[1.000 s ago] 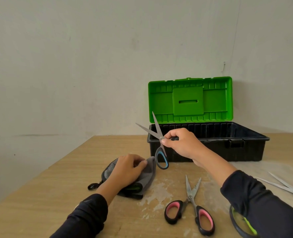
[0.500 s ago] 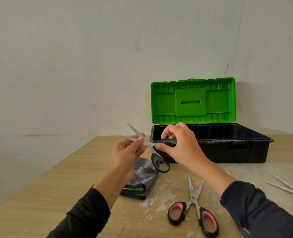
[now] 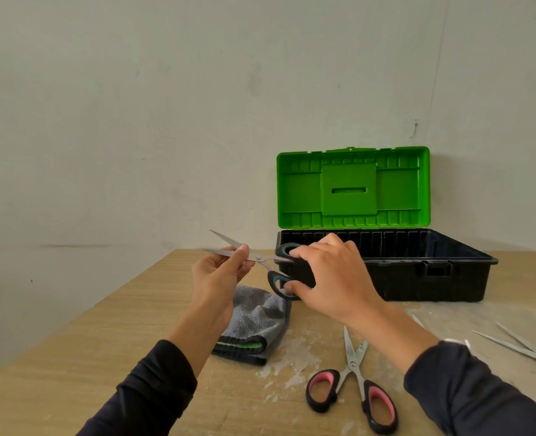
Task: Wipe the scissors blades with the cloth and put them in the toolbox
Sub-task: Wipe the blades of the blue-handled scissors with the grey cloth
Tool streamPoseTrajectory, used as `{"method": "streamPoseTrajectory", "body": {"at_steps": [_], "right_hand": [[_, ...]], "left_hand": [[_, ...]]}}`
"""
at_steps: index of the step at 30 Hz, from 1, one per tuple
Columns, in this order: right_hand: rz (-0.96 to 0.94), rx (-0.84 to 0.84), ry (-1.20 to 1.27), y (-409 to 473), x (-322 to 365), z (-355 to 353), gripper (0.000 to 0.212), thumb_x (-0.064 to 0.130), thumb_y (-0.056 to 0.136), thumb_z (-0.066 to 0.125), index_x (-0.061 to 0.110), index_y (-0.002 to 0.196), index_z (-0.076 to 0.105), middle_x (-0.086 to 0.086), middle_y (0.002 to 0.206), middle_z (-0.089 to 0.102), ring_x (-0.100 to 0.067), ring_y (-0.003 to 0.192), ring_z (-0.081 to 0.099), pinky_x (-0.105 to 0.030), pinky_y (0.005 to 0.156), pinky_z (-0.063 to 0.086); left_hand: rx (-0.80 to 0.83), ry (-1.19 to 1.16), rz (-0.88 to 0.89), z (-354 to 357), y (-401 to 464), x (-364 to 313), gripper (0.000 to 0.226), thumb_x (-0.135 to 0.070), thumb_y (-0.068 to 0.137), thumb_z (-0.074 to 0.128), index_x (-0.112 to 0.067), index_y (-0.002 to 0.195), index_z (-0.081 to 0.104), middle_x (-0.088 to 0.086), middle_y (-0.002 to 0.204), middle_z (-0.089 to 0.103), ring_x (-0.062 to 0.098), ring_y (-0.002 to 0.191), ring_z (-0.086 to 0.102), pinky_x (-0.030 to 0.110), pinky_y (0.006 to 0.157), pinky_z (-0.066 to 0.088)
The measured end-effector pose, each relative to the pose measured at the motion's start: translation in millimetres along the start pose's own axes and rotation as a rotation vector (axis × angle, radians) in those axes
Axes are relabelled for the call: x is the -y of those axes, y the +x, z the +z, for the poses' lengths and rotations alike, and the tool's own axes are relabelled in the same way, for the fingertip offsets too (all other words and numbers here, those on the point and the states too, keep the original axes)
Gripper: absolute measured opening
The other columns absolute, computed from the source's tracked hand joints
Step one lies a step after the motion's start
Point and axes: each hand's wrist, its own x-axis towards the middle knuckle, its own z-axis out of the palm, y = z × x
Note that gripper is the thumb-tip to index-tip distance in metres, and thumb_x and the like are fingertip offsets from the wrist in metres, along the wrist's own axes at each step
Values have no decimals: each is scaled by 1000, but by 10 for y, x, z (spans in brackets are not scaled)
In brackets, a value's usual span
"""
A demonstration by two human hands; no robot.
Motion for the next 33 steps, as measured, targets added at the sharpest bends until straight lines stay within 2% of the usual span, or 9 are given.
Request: {"method": "streamPoseTrajectory", "body": {"at_steps": [5, 9, 13, 16, 22, 24, 26, 29, 33], "right_hand": [[13, -62, 53, 23, 2, -10, 49, 41, 80, 69, 20, 124, 62, -1, 102, 71, -24, 104, 52, -36, 85, 39], [55, -48, 141, 7, -8, -41, 41, 33, 82, 69, 18, 119, 66, -7, 99, 71, -24, 101, 54, -36, 84, 45], [93, -63, 219, 8, -59, -32, 31, 27, 83, 69, 16, 112, 70, -9, 97, 72, -23, 95, 55, -37, 81, 47], [107, -57, 228, 17, -76, -16, 32, 27, 83, 70, 16, 113, 70, -8, 99, 73, -22, 94, 56, -34, 80, 46], [101, -63, 221, 27, -99, -4, 29, 31, 82, 69, 22, 109, 70, -3, 96, 72, -19, 92, 57, -35, 77, 50], [91, -49, 219, 37, -137, -18, 27, 29, 81, 70, 21, 106, 68, 3, 94, 69, -16, 91, 56, -35, 77, 51], [87, -76, 279, 49, -189, -41, 28, 22, 78, 71, 17, 104, 62, 5, 96, 62, -12, 88, 53, -34, 79, 51], [59, -78, 323, 58, -235, -84, 40, 21, 78, 66, 14, 115, 52, 0, 110, 47, -15, 99, 49, -30, 86, 48], [45, 60, 279, 53, -334, -137, 55, 33, 84, 61, 19, 135, 48, 0, 133, 45, -17, 126, 36, -24, 99, 27]], "left_hand": [[29, -10, 3, 14, -3, -3, 8, -8, 82, 67, -3, 77, 63, 2, 64, 63, 4, 53, 60, 11, 60, 53], [119, -48, -8, -9, 0, 0, 6, -10, 80, 68, -5, 82, 65, 1, 67, 62, 5, 58, 60, 12, 61, 53], [212, -81, -4, -37, -3, -3, 33, -12, 63, 73, -5, 94, 67, 4, 80, 68, 12, 74, 66, 15, 67, 54], [215, -78, -4, -39, -10, 1, 37, -10, 58, 72, -6, 95, 68, 7, 86, 70, 14, 79, 68, 17, 68, 55], [189, -109, -10, -17, -21, -14, 25, -5, 64, 71, -4, 89, 66, 7, 81, 68, 15, 76, 67, 17, 66, 55], [189, -110, -8, 35, -39, -19, 11, 2, 74, 67, -4, 84, 65, 4, 73, 68, 13, 72, 67, 17, 66, 56], [176, -76, 5, 132, -53, -26, 9, 5, 81, 62, -3, 80, 64, -1, 62, 67, 11, 66, 66, 18, 68, 57], [127, -24, 27, 287, -34, -22, 9, 5, 81, 63, -4, 79, 63, -4, 59, 67, 6, 59, 65, 17, 72, 56], [119, 22, 44, 429, 12, 53, 7, 3, 82, 62, 0, 87, 65, 1, 69, 64, 4, 58, 62, 16, 72, 56]]}}
